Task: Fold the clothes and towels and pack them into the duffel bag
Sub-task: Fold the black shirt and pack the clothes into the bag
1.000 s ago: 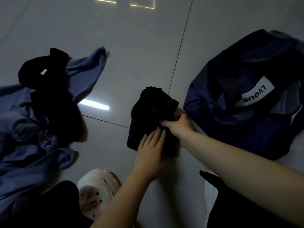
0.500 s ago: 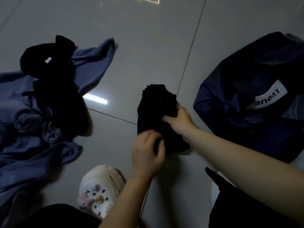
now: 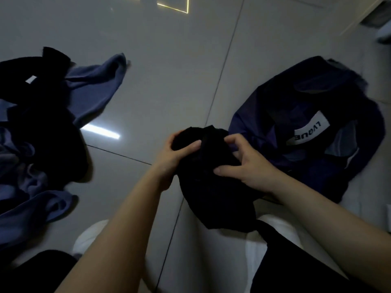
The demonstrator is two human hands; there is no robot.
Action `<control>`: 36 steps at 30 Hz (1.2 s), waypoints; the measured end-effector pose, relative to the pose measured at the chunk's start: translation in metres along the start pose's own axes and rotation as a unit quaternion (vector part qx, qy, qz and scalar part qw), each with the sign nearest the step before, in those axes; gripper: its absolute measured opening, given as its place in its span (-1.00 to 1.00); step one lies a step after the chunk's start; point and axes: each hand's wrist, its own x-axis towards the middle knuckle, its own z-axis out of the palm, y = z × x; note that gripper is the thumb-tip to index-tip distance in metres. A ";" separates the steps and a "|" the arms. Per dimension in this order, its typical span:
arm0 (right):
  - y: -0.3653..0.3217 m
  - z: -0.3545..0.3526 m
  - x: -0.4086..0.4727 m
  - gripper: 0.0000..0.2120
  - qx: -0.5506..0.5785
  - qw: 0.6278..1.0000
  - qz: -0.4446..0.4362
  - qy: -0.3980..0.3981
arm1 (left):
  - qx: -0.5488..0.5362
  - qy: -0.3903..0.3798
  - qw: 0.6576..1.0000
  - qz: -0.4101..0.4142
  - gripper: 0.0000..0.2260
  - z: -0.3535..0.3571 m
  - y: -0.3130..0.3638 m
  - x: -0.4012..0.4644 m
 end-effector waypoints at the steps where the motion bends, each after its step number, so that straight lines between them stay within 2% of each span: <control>1: -0.001 -0.005 -0.007 -0.41 -0.009 1.000 -0.016 0.025 | -0.004 0.041 0.999 0.016 -0.33 0.014 0.003 -0.002; 3: -0.002 -0.014 -0.019 -0.22 -0.042 0.997 -0.051 0.043 | 0.001 0.093 0.994 0.052 -0.47 0.035 0.011 -0.002; 7: -0.011 -0.034 -0.045 -0.20 -0.143 0.981 -0.132 0.001 | 0.012 0.137 0.985 0.102 -0.62 0.066 0.028 -0.001; 12: -0.010 -0.050 -0.066 -0.17 -0.295 0.942 -0.156 -0.019 | 0.008 0.122 0.987 0.101 -0.68 0.096 0.045 0.007; 14: -0.007 -0.056 -0.070 -0.22 -0.353 0.922 -0.156 0.007 | 0.012 0.088 0.992 0.087 -0.57 0.107 0.049 0.014; 16: -0.005 -0.069 -0.075 -0.25 -0.346 0.925 -0.155 0.039 | 0.022 0.033 0.996 0.078 -0.48 0.123 0.054 0.019; 20: 0.005 -0.113 -0.095 -0.35 -0.268 0.950 -0.115 0.111 | 0.088 -0.094 0.989 0.079 -0.66 0.172 0.062 0.031; 22: 0.013 -0.138 -0.108 -0.34 -0.204 0.957 -0.097 0.184 | 0.137 -0.076 0.980 0.122 -0.61 0.199 0.058 0.043; 23: 0.018 -0.149 -0.113 -0.35 -0.181 0.955 -0.084 0.220 | 0.202 -0.040 0.964 0.171 -0.58 0.209 0.052 0.053; 24: 0.024 -0.160 -0.117 -0.36 -0.174 0.949 -0.063 0.255 | 0.294 -0.019 0.927 0.233 -0.55 0.217 0.045 0.060; 25: 0.029 -0.170 -0.118 -0.39 -0.185 0.940 -0.030 0.286 | 0.405 -0.035 0.869 0.283 -0.57 0.222 0.036 0.069; 26: 0.035 -0.179 -0.118 -0.41 -0.206 0.929 0.013 0.308 | 0.520 -0.091 0.790 0.312 -0.59 0.228 0.029 0.075; 28: 0.047 -0.191 -0.115 -0.44 -0.241 0.913 0.110 0.310 | 0.710 -0.222 0.599 0.296 -0.60 0.233 0.014 0.087; 29: 0.051 -0.194 -0.113 -0.45 -0.248 0.909 0.153 0.297 | 0.769 -0.249 0.524 0.269 -0.60 0.235 0.008 0.093; 30: 0.054 -0.196 -0.111 -0.45 -0.249 0.907 0.185 0.284 | 0.804 -0.252 0.479 0.248 -0.58 0.237 0.003 0.099; 32: 0.059 -0.198 -0.107 -0.47 -0.242 0.905 0.218 0.272 | 0.838 -0.219 0.452 0.216 -0.51 0.241 -0.004 0.112; 36: 0.062 -0.200 -0.100 -0.48 -0.245 0.901 0.234 0.271 | 0.852 -0.138 0.467 0.192 -0.29 0.244 -0.001 0.126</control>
